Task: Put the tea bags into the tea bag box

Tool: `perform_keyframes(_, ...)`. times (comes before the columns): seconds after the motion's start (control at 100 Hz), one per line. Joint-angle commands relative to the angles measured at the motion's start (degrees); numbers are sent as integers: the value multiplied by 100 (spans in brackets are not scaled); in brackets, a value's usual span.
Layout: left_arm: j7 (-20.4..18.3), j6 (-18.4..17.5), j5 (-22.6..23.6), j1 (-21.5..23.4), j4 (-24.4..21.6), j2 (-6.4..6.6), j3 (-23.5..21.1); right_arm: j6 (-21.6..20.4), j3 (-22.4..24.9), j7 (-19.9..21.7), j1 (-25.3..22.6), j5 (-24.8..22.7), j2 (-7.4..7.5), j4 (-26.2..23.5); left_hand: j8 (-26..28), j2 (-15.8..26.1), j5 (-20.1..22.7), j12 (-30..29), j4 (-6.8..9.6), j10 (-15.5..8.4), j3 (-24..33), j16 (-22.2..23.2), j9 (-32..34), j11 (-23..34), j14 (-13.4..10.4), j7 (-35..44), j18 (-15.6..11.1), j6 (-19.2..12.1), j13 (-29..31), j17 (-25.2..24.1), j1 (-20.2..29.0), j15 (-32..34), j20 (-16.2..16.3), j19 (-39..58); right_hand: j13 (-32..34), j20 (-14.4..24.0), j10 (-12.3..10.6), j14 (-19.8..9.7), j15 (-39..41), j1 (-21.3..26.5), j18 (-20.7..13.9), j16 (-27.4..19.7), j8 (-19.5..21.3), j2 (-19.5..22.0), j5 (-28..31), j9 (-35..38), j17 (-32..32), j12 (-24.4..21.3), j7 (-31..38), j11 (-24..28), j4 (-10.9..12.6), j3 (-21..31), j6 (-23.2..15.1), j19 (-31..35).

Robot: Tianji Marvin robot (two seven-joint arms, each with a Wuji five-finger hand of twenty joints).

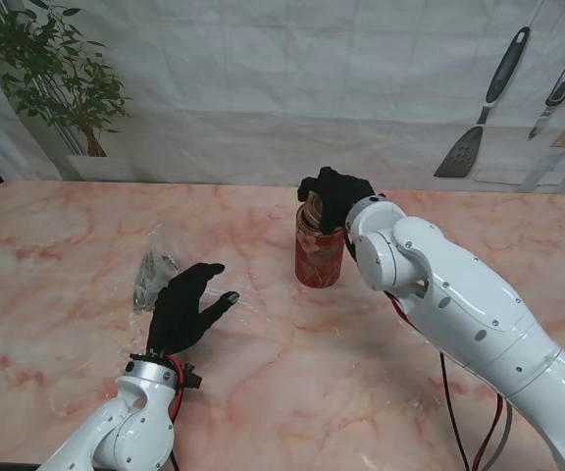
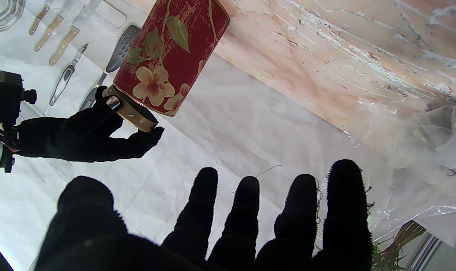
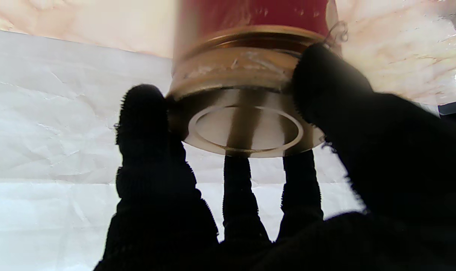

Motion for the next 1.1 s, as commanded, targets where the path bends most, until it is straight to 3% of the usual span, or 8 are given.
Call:
perform_keyframes(0.0,-52,-23,-19,-17,-1,-12,12,-40,-30,105,25,-24,10,-3,-19,-24,-19,-54,-229,-95,-66,55,55,-33,-46,-79,-31,-33,61,20,-15,-17,86,174,1069,21,-278,-2409,686,1759,-653,229,247,1191,591,545,-345,211,751,664,730,1462,419,119)
perform_keyframes(0.58,-46,-91,-52,-41,62,-16,11,-59,-285,92,262,119,-17,277,-8,-32,-29,-49,-229,-84,-66,57,83,-22,-37,-50,-37,-27,67,27,-12,-10,85,173,976,65,-287,-2365,665,1657,-648,247,237,1366,551,514,-401,207,729,627,779,1261,367,68)
perform_keyframes(0.74,-40,-94,-55,-41,70,-17,9,-69,-337,123,314,111,-16,292,-7,-30,-27,-49,-228,-89,-65,57,80,-23,-43,-48,-35,-74,68,37,-10,-9,89,183,881,145,-292,-2328,616,1520,-641,259,218,1627,500,427,-430,187,695,564,955,939,339,-57)
perform_keyframes(0.82,-44,-96,-56,-39,70,-16,5,-76,-369,179,347,98,-8,287,-5,-35,-25,-49,-228,-75,-63,57,82,-24,-31,-42,-28,-59,71,31,-4,-9,87,178,779,345,-285,-2299,592,1255,-677,283,193,1775,442,362,-413,182,651,520,1049,657,308,-204)
perform_keyframes(0.85,-43,-96,-57,-40,72,-17,5,-78,-381,185,356,79,-7,289,-4,-31,-25,-49,-228,-92,-64,58,84,-22,-43,-39,-31,-80,73,32,-9,-6,87,178,721,1153,-273,-2314,592,924,-699,276,179,1842,431,345,-414,190,643,489,1128,622,307,-492)
perform_keyframes(0.86,-43,-96,-56,-40,72,-17,5,-79,-385,187,359,73,-6,289,-4,-32,-27,-49,-228,-90,-63,56,84,-22,-43,-39,-33,-81,66,32,-6,-10,87,179,705,1210,-271,-2319,597,839,-689,274,175,1868,430,343,-425,190,636,487,1165,613,310,-515)
perform_keyframes(0.91,-40,-96,-54,-43,75,-17,5,-88,-404,218,378,44,0,287,-3,-34,-29,-48,-228,-88,-62,56,84,-23,-39,-37,-32,-34,67,34,-4,-11,88,180,645,1331,-280,-2345,607,554,-616,259,157,1936,402,323,-481,186,597,459,1322,582,295,-554)
perform_keyframes(1.09,-33,-100,-57,-50,87,-18,5,-109,-449,351,435,-52,24,263,-1,-39,-34,-47,-227,-82,-61,57,82,-21,-40,-26,-37,-59,70,31,7,-9,86,175,494,1426,-236,-2275,566,-203,-490,229,107,1784,285,230,-639,177,495,368,1269,496,279,-604)
